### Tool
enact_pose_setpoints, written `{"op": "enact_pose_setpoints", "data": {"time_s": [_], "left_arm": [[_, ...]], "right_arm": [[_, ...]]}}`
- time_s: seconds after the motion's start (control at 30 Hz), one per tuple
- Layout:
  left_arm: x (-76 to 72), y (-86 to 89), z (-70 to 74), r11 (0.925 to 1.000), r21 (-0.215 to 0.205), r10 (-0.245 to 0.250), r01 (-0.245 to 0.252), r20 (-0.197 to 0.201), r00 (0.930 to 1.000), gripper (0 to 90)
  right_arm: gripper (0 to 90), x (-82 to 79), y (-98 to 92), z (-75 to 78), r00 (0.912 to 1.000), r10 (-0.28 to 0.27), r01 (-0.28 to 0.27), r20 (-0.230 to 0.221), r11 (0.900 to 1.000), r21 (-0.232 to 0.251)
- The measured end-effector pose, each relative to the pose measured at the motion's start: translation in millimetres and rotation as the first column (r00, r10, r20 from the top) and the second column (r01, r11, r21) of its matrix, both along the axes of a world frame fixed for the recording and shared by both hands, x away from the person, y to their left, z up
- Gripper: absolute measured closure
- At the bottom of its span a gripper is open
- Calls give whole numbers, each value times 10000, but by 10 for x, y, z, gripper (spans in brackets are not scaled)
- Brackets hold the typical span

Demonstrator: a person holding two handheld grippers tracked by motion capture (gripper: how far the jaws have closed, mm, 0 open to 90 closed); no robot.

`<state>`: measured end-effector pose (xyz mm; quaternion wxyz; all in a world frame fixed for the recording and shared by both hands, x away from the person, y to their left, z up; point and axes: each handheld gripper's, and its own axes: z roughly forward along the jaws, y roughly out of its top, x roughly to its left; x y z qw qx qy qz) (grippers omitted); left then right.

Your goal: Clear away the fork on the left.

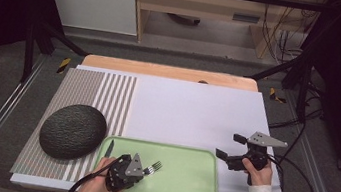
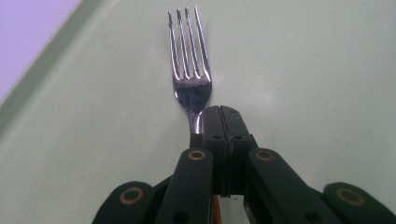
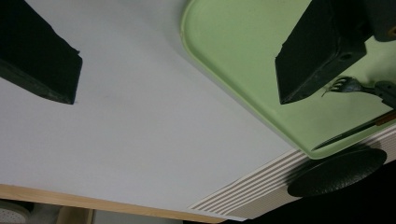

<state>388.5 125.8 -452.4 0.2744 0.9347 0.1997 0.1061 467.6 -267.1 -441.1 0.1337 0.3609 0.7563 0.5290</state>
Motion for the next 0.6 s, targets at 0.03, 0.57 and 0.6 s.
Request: {"op": "enact_pose_setpoints", "data": {"time_s": [0.03, 0.57, 0.6], "left_arm": [[5, 7, 0, 10000, -7, 28, -28, 6, 10000, 898], [77, 102, -14, 9993, -21, 377, -377, 59, 9993, 898], [82, 108, -18, 9992, -13, 388, -388, 96, 9992, 898]], "right_arm": [[10, 0, -1, 1, 10000, 8, -8, 2, 10000, 12], [10, 1, -1, 0, 10000, -11, 11, 0, 10000, -7], [10, 1, -1, 0, 10000, -8, 8, 1, 10000, -12]]}}
